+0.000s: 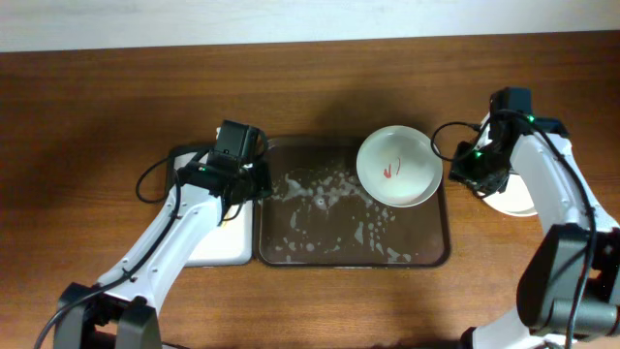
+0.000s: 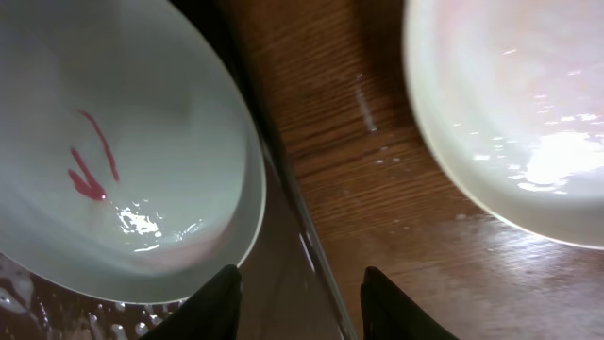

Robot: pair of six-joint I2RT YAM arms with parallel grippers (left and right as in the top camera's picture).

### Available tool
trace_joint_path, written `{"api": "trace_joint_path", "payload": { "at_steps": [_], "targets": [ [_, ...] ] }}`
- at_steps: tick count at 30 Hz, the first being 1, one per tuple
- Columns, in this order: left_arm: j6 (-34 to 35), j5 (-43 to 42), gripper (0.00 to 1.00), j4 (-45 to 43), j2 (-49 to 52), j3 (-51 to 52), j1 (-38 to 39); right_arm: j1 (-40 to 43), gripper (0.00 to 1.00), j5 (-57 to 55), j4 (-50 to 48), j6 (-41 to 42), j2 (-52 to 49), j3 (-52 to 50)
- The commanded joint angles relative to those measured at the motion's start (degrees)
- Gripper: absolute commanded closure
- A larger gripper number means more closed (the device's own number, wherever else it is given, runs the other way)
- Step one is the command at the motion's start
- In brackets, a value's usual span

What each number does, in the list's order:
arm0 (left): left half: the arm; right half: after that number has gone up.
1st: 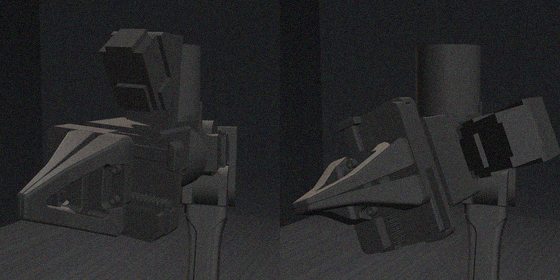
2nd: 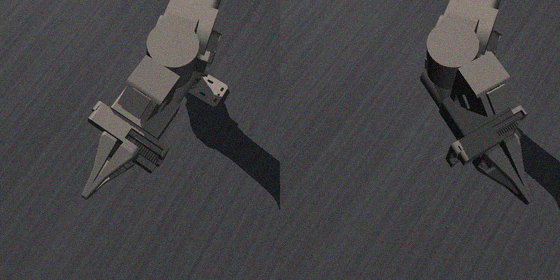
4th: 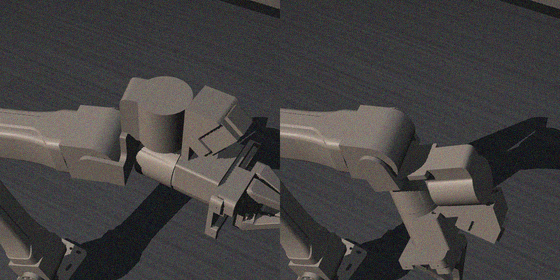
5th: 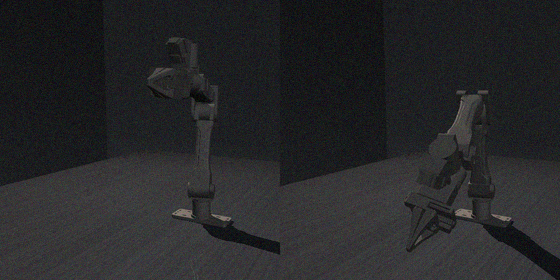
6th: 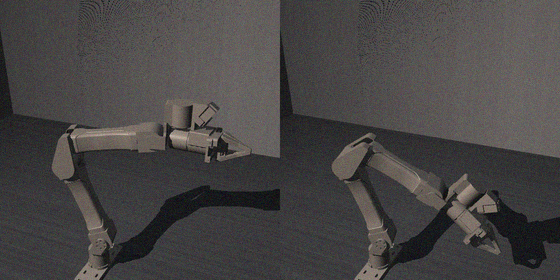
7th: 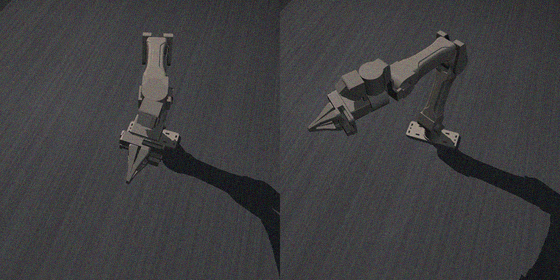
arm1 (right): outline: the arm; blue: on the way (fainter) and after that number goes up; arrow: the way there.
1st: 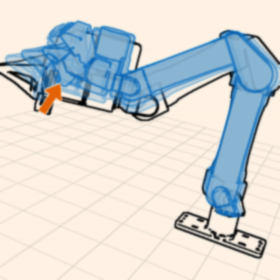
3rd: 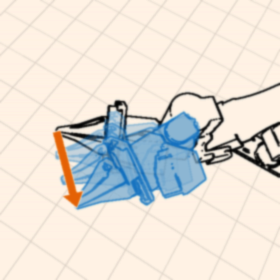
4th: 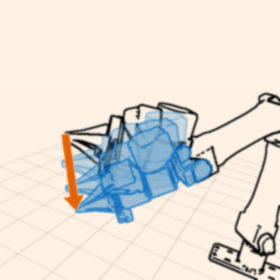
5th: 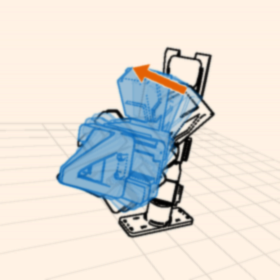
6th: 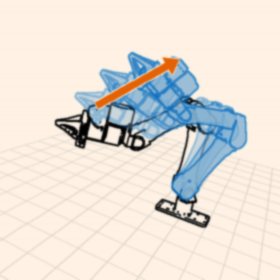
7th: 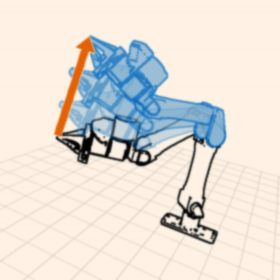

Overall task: Clean dirty plates on tray and stack at the side
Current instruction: 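Grasp the white plate with red marks on the tray with right gripper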

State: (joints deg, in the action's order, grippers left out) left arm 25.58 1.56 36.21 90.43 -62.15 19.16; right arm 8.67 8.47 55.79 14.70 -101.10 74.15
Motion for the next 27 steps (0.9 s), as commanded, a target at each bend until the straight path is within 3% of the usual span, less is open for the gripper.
{"api": "trace_joint_path", "payload": {
  "at_steps": [1,5,8,12,16,20,21,23,27],
  "targets": [
    [0.70,1.07,1.00,1.62,-0.02,0.13,-0.22,-1.97,0.58,1.86,0.17,-1.20,-3.30,0.92],
    [0.70,1.27,1.00,1.88,-0.02,0.13,-0.20,-3.28,0.59,1.86,-0.85,-0.90,-7.15,0.90],
    [0.50,1.27,1.00,2.54,-0.02,0.13,-0.22,-3.45,0.74,1.86,-3.19,-0.74,-9.64,0.83],
    [0.50,1.29,1.00,2.95,-0.02,0.13,-0.20,-3.54,0.77,2.58,-5.05,-0.76,-11.34,0.66],
    [0.50,1.31,1.00,3.10,-0.02,0.13,-0.22,-4.96,0.96,5.07,-3.61,-0.76,-11.80,0.31],
    [0.50,1.31,1.00,3.34,-0.02,0.13,-0.22,-9.51,0.96,12.55,2.19,-0.74,-11.78,0.31],
    [0.50,1.51,1.00,3.32,-0.02,0.13,-0.22,-10.36,0.95,12.50,2.54,-0.76,-11.78,0.33],
    [0.50,2.32,1.00,3.67,-0.02,0.13,-0.22,-10.51,0.51,12.31,0.70,-0.76,-11.78,0.33],
    [0.50,2.82,1.00,5.46,-0.02,0.17,-0.22,-10.12,0.55,6.36,-7.02,-0.98,-11.78,0.33]
  ]
}}
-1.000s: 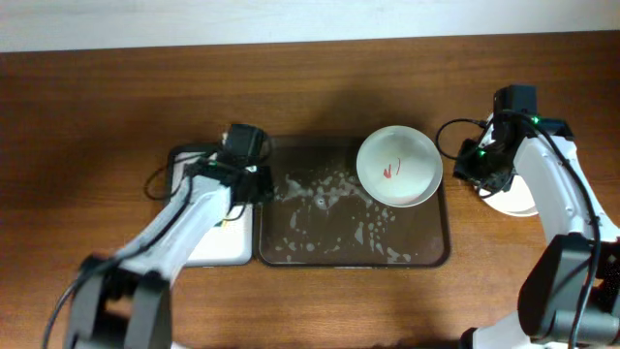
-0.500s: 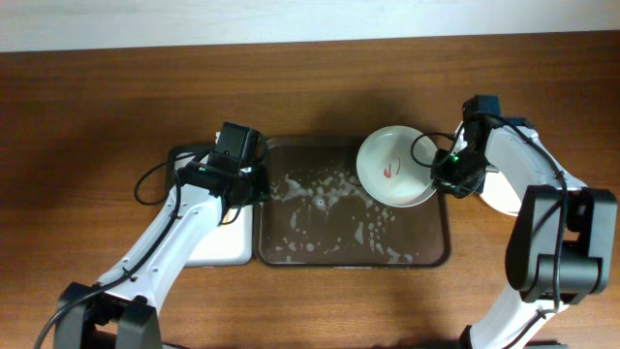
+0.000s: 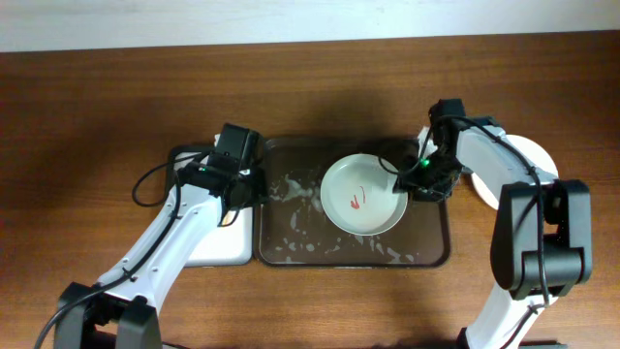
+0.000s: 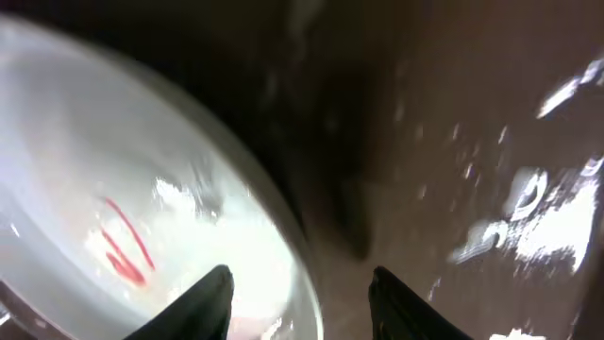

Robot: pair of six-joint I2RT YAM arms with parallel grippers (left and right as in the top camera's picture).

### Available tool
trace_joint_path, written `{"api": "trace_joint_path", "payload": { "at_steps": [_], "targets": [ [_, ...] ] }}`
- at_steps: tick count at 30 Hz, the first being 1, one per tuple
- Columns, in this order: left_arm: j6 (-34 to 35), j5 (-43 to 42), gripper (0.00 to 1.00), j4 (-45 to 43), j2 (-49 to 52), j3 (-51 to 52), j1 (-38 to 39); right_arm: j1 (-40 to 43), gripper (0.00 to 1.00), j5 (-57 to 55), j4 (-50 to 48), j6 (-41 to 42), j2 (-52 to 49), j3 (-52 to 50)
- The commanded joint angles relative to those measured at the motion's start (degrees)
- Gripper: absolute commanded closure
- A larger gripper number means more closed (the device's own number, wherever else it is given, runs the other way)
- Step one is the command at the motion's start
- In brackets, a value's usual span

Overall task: Clean dirty plates on tray and stack at the side
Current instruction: 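Grasp the white plate with red marks on the tray with right gripper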

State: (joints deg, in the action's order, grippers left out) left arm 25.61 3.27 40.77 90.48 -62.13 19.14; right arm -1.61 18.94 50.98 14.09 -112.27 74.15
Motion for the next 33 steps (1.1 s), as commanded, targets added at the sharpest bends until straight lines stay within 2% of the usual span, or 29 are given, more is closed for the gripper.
{"api": "trace_joint_path", "payload": {
  "at_steps": [1,4,8,11,12,14,18,24,26,27,28,29,31,33],
  "targets": [
    [0.50,2.05,1.00,1.20,-0.07,0.22,-0.20,0.00,0.59,-5.35,-3.89,-1.20,-0.61,0.33],
    [0.52,8.04,1.00,2.40,-0.07,0.22,-0.20,-0.96,0.74,-5.33,-4.96,-1.92,-0.63,0.20],
    [0.52,8.59,0.98,2.62,0.66,0.26,-0.20,-2.86,0.74,-6.16,-6.73,-1.84,-0.63,-2.73],
    [0.70,8.59,0.99,3.28,2.40,0.26,-0.20,-2.93,0.80,-6.14,-6.36,-1.64,-0.63,-4.04],
    [0.72,8.59,1.00,3.48,3.08,0.28,-0.20,-2.93,0.89,-6.12,-5.79,-1.64,-0.63,-4.33],
    [1.11,8.59,1.00,3.52,4.00,0.26,-0.42,-2.93,0.96,-6.12,-4.87,-1.46,-0.63,-4.61],
    [3.76,8.57,1.00,4.81,4.46,0.28,-4.15,-2.93,0.96,-6.08,-3.65,3.34,-0.63,-4.61],
    [3.69,8.59,0.98,4.46,4.68,0.48,-8.50,-2.93,0.96,-5.64,-3.58,3.54,-0.63,-4.61],
    [3.65,8.41,0.82,3.65,5.62,0.48,-10.03,-2.93,0.96,-5.64,-3.61,3.54,-0.63,-4.61],
    [3.19,8.17,0.61,3.45,6.34,0.48,-11.06,-2.93,0.96,-5.64,-3.58,3.54,-0.63,-4.61],
    [2.99,8.11,0.45,3.43,6.95,0.48,-11.76,-2.93,0.96,-5.64,-3.58,3.54,-0.63,-4.61],
    [2.23,7.78,0.38,3.43,7.72,0.48,-12.79,-2.93,0.96,-5.64,-3.63,3.54,-0.63,-4.61],
    [0.46,5.53,0.31,2.80,9.09,0.48,-14.51,-2.93,0.96,-5.64,-3.61,3.54,-0.63,-4.61],
    [-1.73,2.54,0.30,1.49,10.97,0.48,-15.93,-2.93,0.96,-5.64,-3.63,3.54,-0.63,-4.61]
  ]
}}
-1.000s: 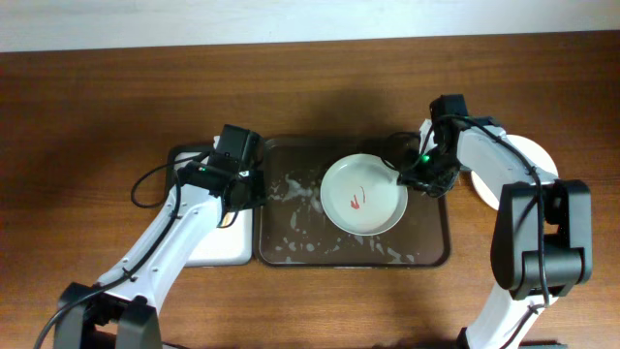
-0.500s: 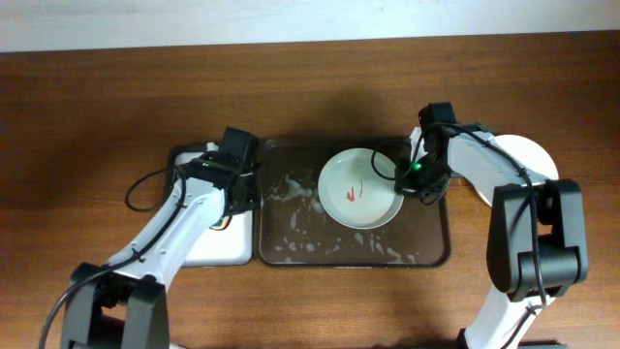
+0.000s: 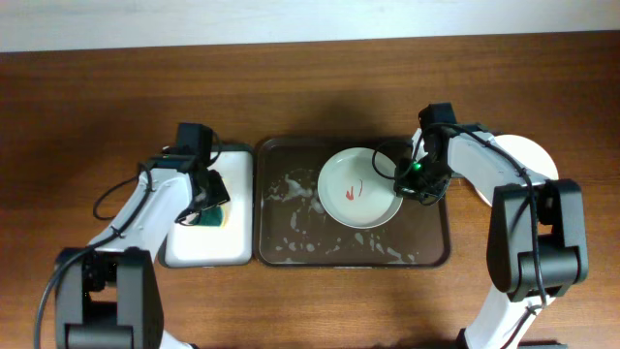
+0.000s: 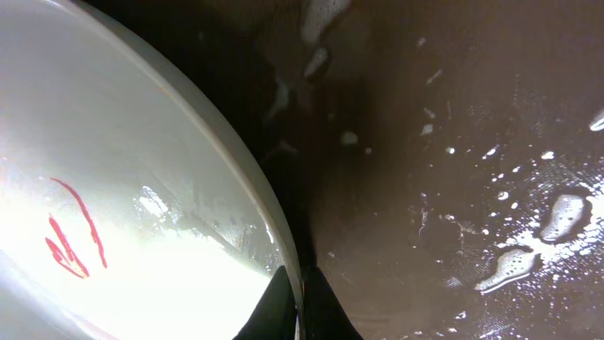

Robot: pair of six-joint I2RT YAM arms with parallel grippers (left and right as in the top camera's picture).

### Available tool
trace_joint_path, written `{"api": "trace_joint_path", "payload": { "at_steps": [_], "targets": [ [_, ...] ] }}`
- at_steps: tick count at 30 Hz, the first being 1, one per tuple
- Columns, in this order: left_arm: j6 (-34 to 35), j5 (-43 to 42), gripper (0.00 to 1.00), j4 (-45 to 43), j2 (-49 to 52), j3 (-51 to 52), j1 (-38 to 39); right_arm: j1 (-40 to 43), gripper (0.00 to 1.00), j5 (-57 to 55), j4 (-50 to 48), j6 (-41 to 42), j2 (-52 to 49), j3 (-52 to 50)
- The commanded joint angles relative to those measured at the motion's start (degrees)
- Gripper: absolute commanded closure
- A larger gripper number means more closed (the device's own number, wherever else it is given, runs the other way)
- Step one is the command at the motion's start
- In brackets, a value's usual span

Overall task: Clean dirty plates on tray and stack at the side
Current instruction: 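Grasp the white plate with red marks on the tray with right gripper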

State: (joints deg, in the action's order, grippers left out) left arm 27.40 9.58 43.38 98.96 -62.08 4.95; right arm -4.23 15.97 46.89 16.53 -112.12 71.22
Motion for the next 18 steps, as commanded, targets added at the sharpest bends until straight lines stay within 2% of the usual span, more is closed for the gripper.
{"api": "trace_joint_path", "payload": {
  "at_steps": [1,4,6,8,10,11,12,16,18],
  "targets": [
    [-5.35,-5.95,0.31,-2.21,3.37,0.44,-2.03,-0.31,0.96,-2.67,0.46,1.09,-0.79,-1.68],
    [-7.80,-9.77,0.36,-4.35,5.33,0.44,-2.01,-0.31,0.96,-2.67,0.46,1.09,-0.79,-1.68],
    [-7.80,-9.86,0.48,-4.37,5.62,0.44,-2.01,-0.31,0.96,-2.69,0.46,1.09,-0.79,-1.68],
    [-7.78,-9.84,0.55,-4.28,5.62,0.44,-1.95,-0.31,0.96,-2.69,0.46,1.09,-0.79,-1.68],
    [-7.78,-9.84,0.76,-3.91,5.62,0.44,-1.86,-0.31,0.96,-2.67,0.46,1.09,-0.79,-1.68],
    [-7.78,-9.68,0.92,-3.80,5.62,0.44,-1.86,-0.31,0.96,-2.67,0.46,1.09,-0.79,-1.68],
    [-7.78,-9.68,1.00,-3.78,5.62,0.44,-1.86,-0.31,0.96,-2.69,0.48,1.09,-0.79,-1.68],
    [-7.80,-10.29,1.00,-3.67,4.35,0.04,-1.86,-0.31,0.96,-2.69,0.46,1.09,-0.79,-1.68],
    [-9.51,-13.64,1.00,-3.93,0.70,-0.90,-1.86,-0.33,0.96,-2.64,0.39,1.07,-0.79,-1.68]
  ]
}}
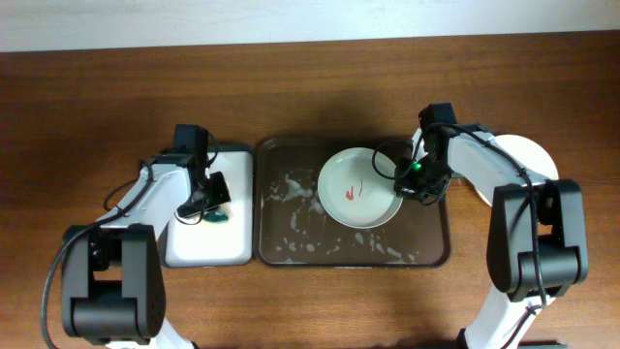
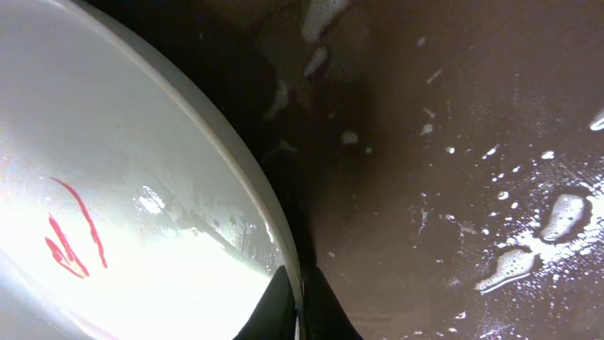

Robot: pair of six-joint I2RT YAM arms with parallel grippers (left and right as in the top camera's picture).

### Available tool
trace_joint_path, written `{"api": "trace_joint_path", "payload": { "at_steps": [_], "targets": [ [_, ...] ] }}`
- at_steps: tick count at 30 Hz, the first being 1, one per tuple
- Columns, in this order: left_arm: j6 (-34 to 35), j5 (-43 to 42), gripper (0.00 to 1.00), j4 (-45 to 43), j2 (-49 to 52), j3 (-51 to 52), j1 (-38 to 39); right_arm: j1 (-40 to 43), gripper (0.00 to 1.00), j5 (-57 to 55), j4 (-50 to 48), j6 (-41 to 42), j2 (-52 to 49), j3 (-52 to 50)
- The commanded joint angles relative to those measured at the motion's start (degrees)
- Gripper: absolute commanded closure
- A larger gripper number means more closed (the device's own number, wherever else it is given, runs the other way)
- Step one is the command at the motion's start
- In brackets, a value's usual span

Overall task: Clean dirty plates on tray and stack at the side
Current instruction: 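Grasp the white plate with red marks on the tray with right gripper, then scrub the red-marked plate with the sponge in the left gripper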

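Observation:
A white plate (image 1: 355, 188) with red smears lies in the wet brown tray (image 1: 291, 242), right of its middle. My right gripper (image 1: 404, 182) is shut on the plate's right rim. In the right wrist view its two dark fingertips pinch that rim, so the gripper (image 2: 298, 304) sits between the plate (image 2: 113, 217) and the sudsy tray floor (image 2: 453, 189). My left gripper (image 1: 201, 198) is down over a green sponge (image 1: 218, 215) on the white dish (image 1: 208, 247). Its jaws cannot be made out from above.
A clean white plate (image 1: 531, 160) lies on the wooden table (image 1: 310, 87) right of the tray, partly under my right arm. Foam streaks cover the tray's left half. The white dish stands flush against the tray's left wall.
The left arm has swung in closer to the white dish and its gripper sits a little lower by the sponge. The right gripper and the plate have not moved.
At first the right gripper stood open at the tray's right edge, between the dirty and clean plates, and the left gripper was at the tray's left wall. Then the plate lay nearer the tray's middle with open fingers at its rim. Later they were shut on it, with the left gripper over the sponge dish.

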State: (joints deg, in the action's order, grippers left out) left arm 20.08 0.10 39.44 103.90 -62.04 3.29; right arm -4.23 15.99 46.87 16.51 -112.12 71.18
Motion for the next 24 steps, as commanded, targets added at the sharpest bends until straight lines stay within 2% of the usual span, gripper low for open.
{"api": "trace_joint_path", "payload": {
  "at_steps": [1,6,11,15,18,24],
  "targets": [
    [-2.71,-4.98,1.00,0.00,-5.97,-1.44,-0.20,-0.33,0.96,-2.67,0.42,0.83,-0.79,-1.64],
    [-5.66,-9.20,1.00,1.20,-14.45,-1.88,-0.11,-2.38,0.96,-0.31,1.09,0.26,-0.79,-1.64],
    [-5.66,-9.31,1.00,2.82,-14.67,-1.77,0.07,-7.48,0.96,0.48,1.07,0.37,-0.79,-1.64],
    [-7.37,-9.01,1.00,0.48,-14.82,-1.77,0.07,-8.57,0.96,0.28,0.79,0.46,-0.76,-1.64],
    [-8.26,-0.42,1.00,-3.93,-17.53,-1.77,0.09,-8.57,0.96,0.28,0.70,0.46,-0.76,-1.64],
    [-12.68,4.04,1.00,-8.26,-27.08,-1.77,2.84,-8.57,0.96,0.04,0.63,0.46,-0.76,-1.64]
  ]
}}
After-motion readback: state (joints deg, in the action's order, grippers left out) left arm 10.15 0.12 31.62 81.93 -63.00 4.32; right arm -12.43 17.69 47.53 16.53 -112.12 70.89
